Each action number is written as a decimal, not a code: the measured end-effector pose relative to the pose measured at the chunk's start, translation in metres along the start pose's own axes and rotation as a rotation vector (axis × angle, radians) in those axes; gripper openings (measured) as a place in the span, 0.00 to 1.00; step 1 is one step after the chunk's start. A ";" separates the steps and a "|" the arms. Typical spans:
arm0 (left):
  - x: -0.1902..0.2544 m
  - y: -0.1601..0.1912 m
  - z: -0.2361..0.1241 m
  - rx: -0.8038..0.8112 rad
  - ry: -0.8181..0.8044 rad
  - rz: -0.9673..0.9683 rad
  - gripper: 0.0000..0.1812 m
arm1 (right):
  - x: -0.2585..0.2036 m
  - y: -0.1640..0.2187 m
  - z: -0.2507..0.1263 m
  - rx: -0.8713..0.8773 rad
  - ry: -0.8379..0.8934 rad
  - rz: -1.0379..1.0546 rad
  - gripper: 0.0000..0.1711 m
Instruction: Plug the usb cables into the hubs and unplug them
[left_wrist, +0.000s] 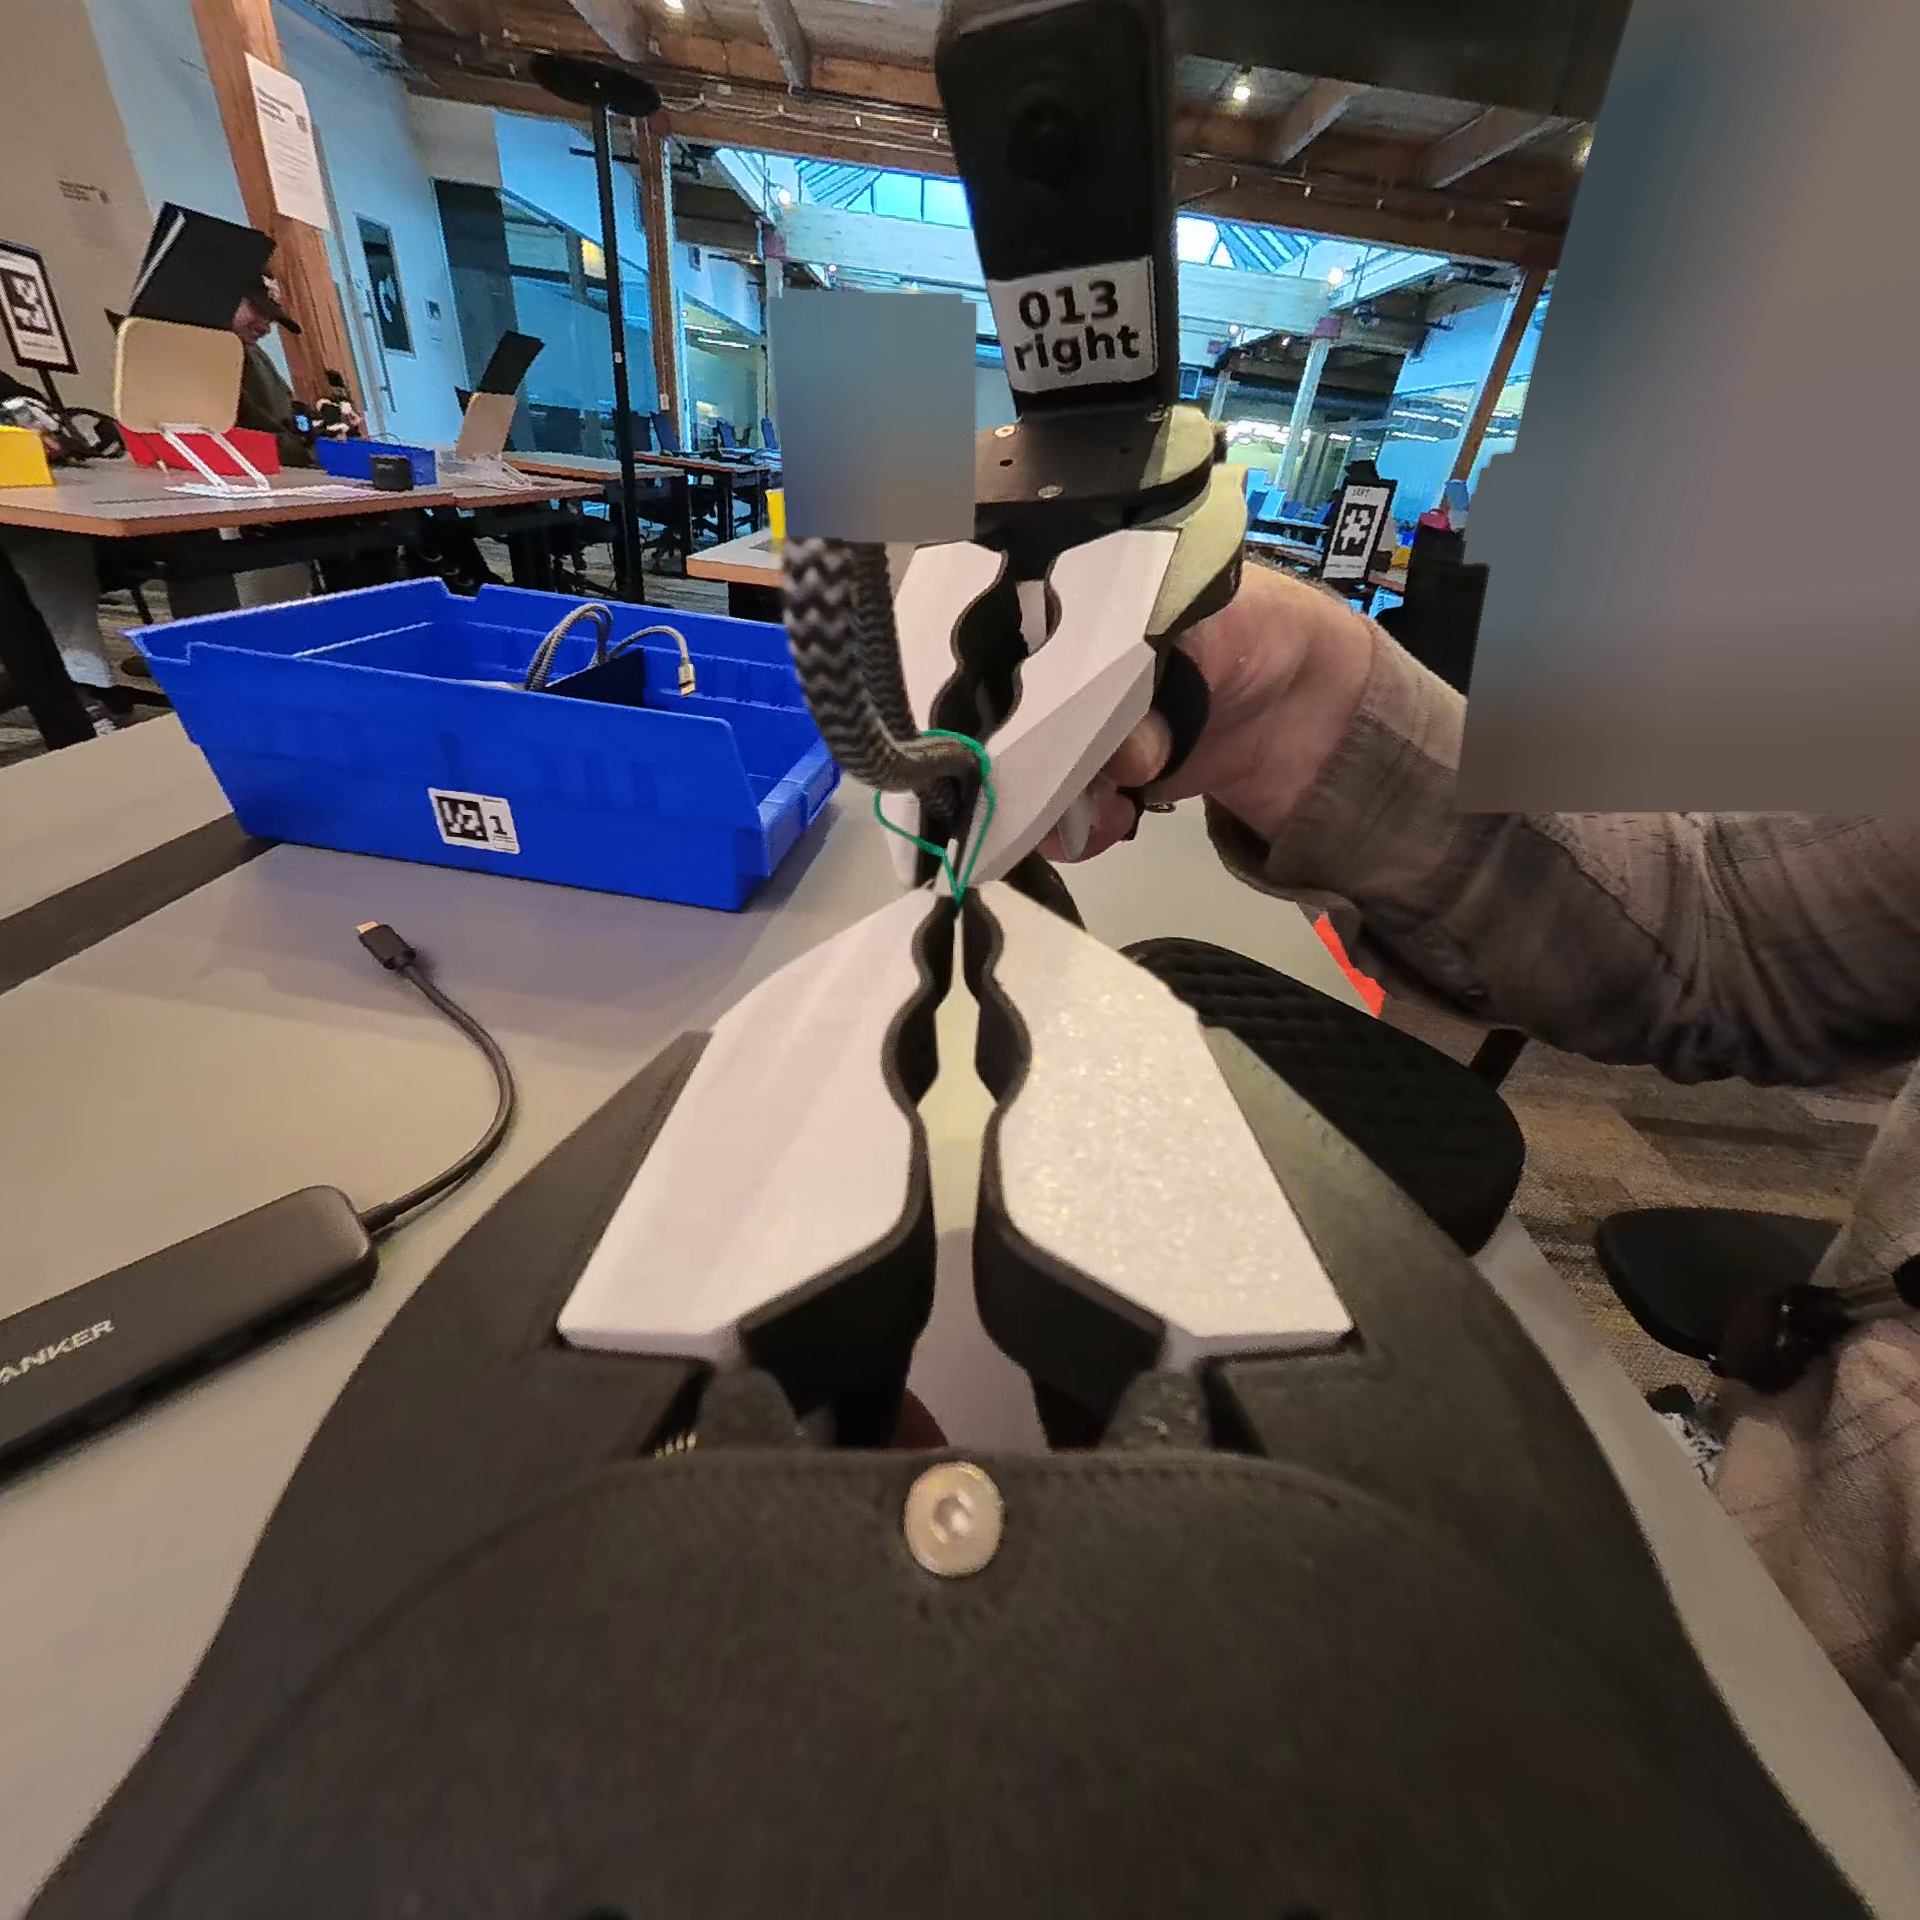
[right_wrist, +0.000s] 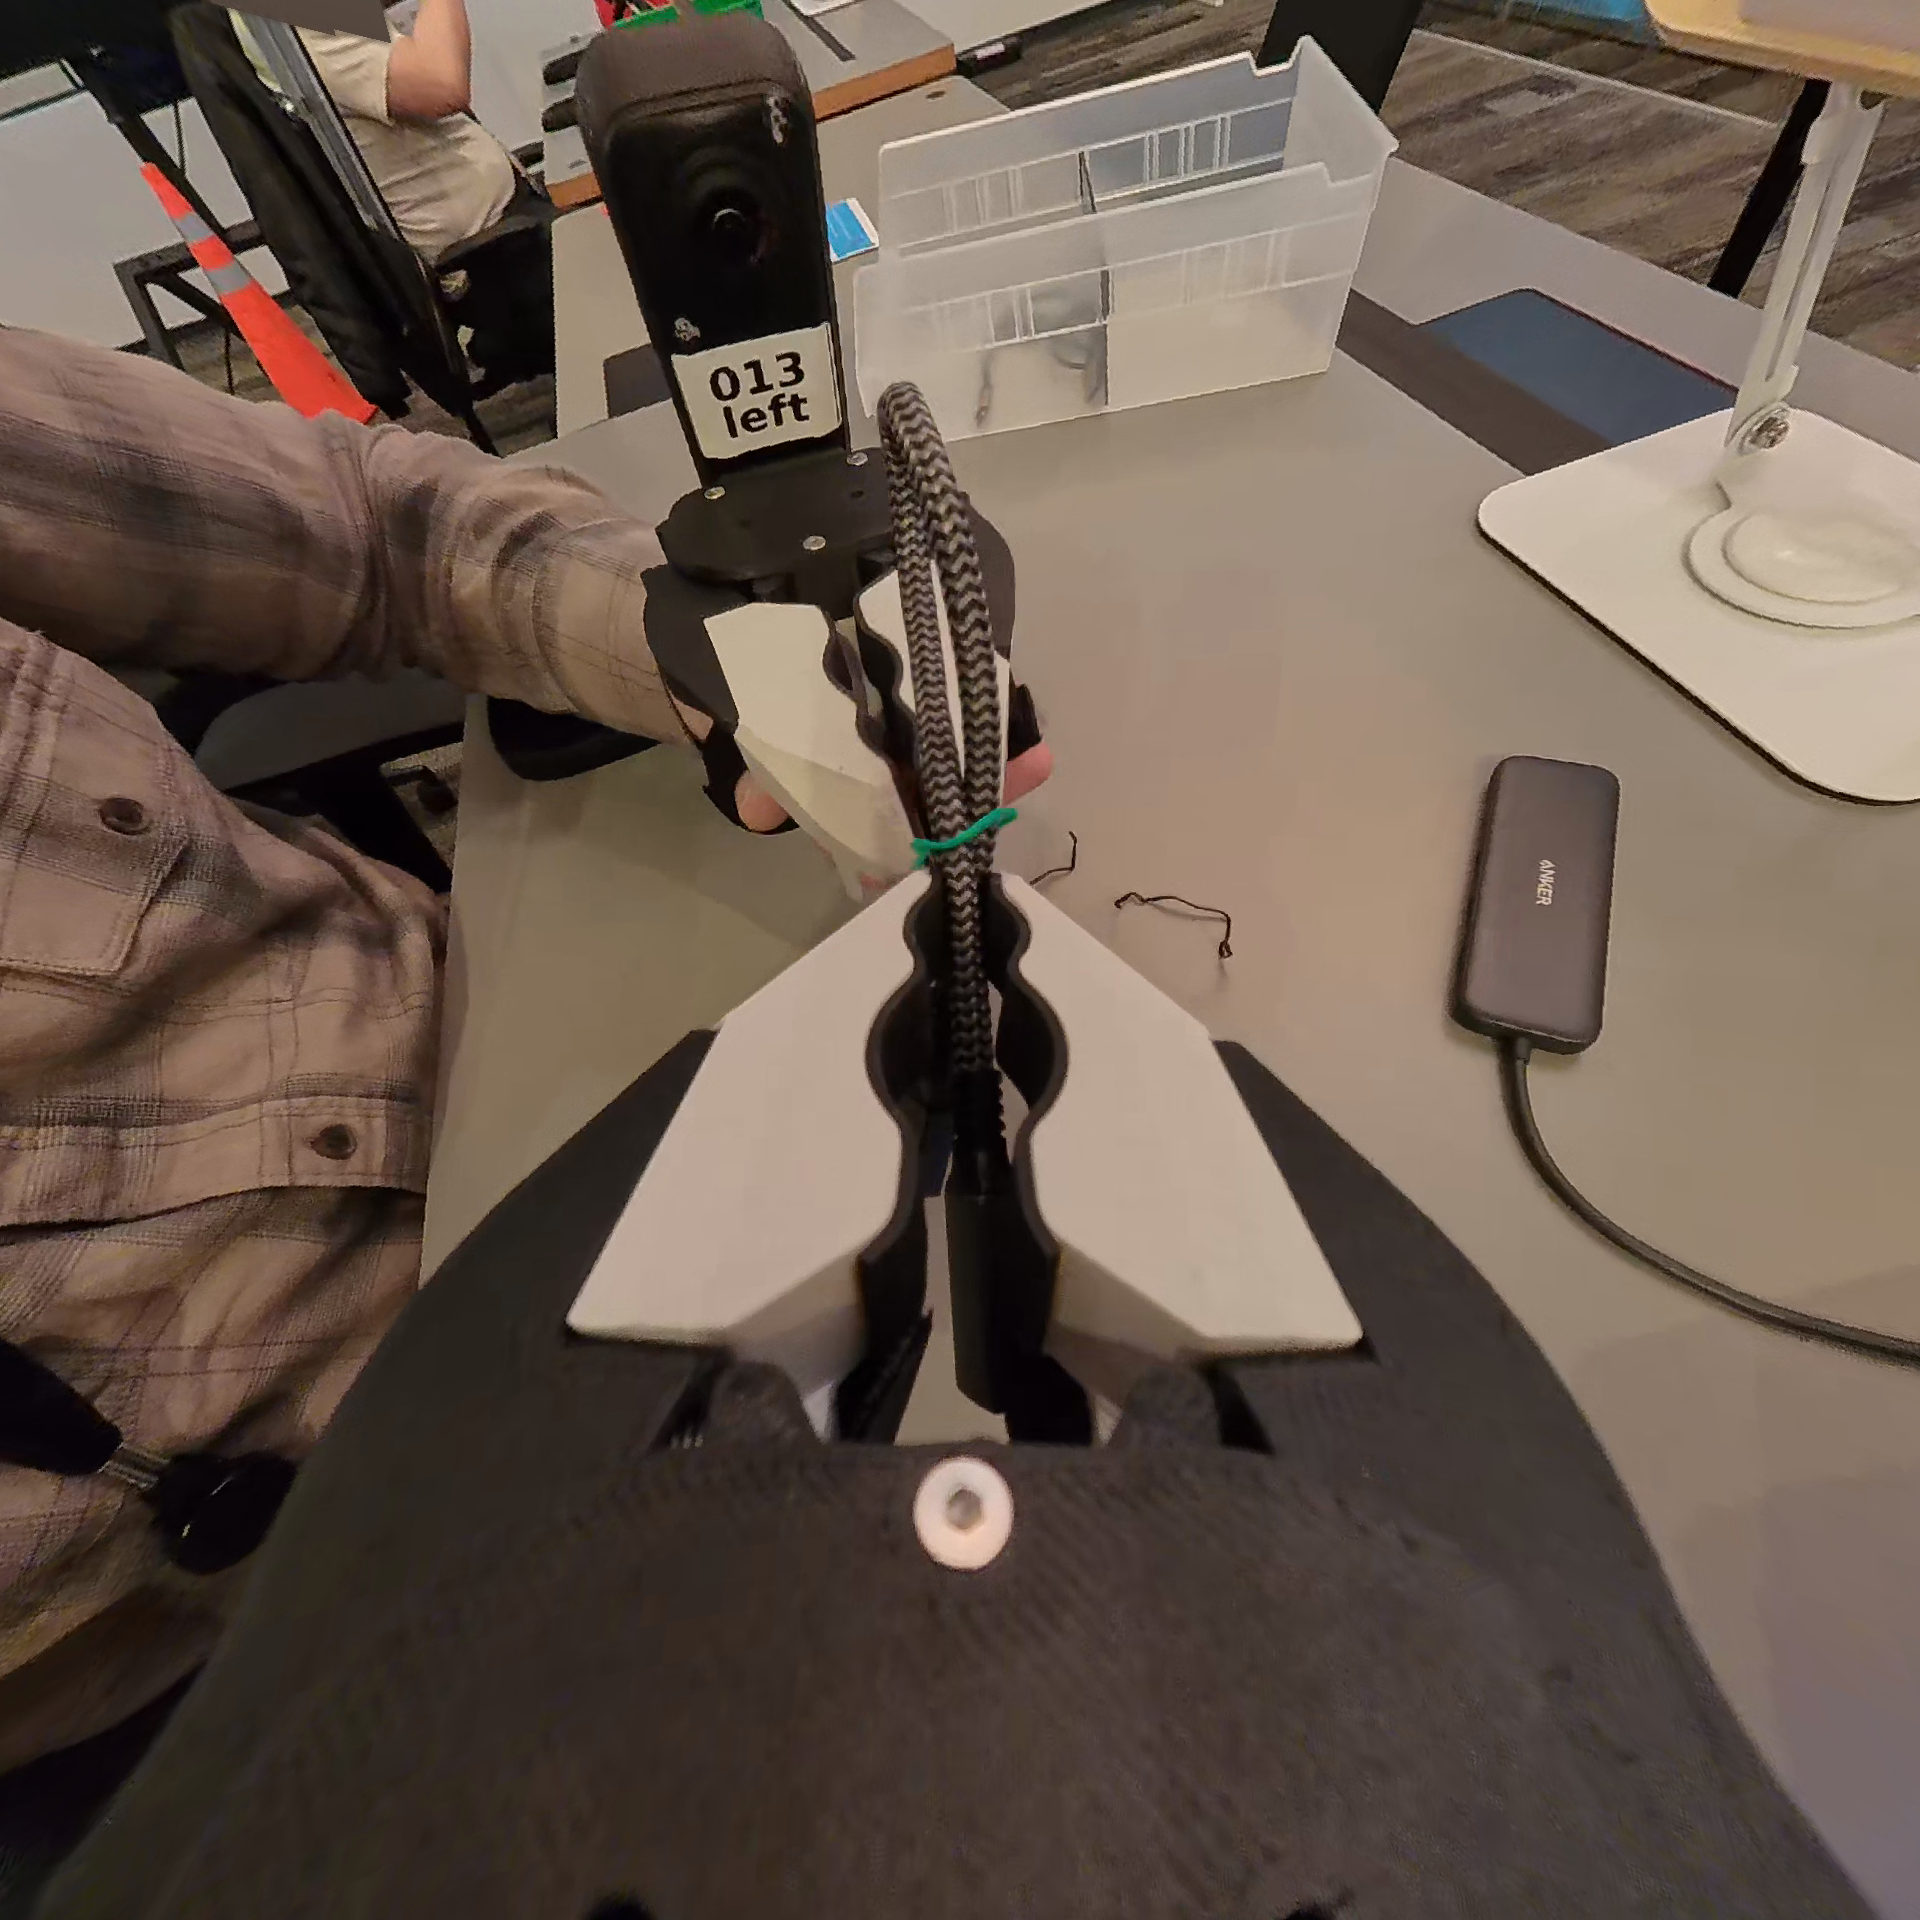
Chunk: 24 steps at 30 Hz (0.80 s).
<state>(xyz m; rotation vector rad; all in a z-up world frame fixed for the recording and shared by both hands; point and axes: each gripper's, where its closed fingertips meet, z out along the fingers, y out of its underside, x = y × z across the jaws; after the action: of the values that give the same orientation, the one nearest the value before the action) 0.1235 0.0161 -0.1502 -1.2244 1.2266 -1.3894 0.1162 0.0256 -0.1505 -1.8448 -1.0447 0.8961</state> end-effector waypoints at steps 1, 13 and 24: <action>0.000 -0.001 0.000 0.005 0.002 -0.007 0.01 | 0.000 0.001 0.000 0.000 -0.004 0.002 0.02; -0.001 0.004 0.000 -0.018 0.001 0.041 0.00 | 0.000 0.006 -0.001 -0.023 0.013 -0.019 0.02; 0.002 0.013 0.001 -0.016 0.039 0.047 0.01 | -0.004 0.017 -0.001 -0.152 0.037 -0.074 0.02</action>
<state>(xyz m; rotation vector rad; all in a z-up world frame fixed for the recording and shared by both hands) 0.1245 0.0124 -0.1626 -1.1770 1.2875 -1.3781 0.1213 0.0160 -0.1644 -1.9266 -1.1778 0.7546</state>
